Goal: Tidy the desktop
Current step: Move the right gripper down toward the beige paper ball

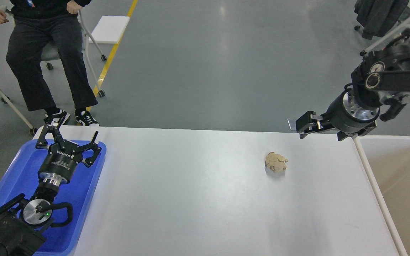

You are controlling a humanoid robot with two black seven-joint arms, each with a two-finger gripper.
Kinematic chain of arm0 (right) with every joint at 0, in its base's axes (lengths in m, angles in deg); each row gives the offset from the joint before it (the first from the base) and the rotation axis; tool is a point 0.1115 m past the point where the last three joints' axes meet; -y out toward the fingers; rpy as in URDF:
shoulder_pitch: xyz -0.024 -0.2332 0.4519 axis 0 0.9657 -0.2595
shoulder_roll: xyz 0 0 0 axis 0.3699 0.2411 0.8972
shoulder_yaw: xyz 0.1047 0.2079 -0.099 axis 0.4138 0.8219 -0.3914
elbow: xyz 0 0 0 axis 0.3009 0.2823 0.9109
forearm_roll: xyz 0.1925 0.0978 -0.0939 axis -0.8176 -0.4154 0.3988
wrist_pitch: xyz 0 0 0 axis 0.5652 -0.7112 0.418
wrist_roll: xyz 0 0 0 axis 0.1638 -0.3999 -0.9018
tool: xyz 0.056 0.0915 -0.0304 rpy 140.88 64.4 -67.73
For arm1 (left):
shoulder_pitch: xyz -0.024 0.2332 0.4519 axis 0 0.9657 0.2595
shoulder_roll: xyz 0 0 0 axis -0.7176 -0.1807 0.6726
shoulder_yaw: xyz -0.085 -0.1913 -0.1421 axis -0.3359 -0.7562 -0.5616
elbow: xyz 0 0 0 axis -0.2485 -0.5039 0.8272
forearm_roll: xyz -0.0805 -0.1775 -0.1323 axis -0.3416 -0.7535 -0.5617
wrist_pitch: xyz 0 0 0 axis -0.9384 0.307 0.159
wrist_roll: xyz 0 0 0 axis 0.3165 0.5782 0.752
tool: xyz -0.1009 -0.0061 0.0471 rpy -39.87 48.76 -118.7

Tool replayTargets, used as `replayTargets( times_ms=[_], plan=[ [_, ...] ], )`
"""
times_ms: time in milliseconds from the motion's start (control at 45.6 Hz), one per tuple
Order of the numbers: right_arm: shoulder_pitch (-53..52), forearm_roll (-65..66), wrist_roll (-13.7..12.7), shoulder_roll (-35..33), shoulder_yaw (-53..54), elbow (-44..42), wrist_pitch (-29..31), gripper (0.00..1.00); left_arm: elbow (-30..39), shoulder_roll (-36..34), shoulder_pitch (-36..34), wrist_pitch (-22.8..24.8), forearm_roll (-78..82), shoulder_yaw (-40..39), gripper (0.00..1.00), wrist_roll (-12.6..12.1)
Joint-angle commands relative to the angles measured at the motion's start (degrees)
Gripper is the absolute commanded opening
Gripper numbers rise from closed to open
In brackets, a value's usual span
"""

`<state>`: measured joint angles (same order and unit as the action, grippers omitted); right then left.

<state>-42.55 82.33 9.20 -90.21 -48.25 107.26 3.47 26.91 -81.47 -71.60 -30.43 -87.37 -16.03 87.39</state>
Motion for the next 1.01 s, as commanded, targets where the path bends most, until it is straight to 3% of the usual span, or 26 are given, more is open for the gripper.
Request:
replayTargets(
  times_ms=[0,263,614,987],
  plan=[
    [8.3,0.7,0.0,0.6,3.8,-5.0,-4.7,1.00,0.0,0.0,0.0,0.0,0.0,0.0,0.99,0.0],
    [17.1,1.6,0.0,3.6,10.3,-10.5,-6.1,1.00,0.0,0.0,0.0,0.0,0.0,0.0,0.99,0.1],
    [30.1,10.9,0.0,9.9,18.6,-24.1,-10.0,1.00,0.0,0.0,0.0,0.0,0.0,0.0,0.99,0.0],
    [36.4,12.5,0.0,15.1,22.3,-33.1,-15.2,1.00,0.0,0.0,0.0,0.0,0.0,0.0,0.99,0.0]
  ],
)
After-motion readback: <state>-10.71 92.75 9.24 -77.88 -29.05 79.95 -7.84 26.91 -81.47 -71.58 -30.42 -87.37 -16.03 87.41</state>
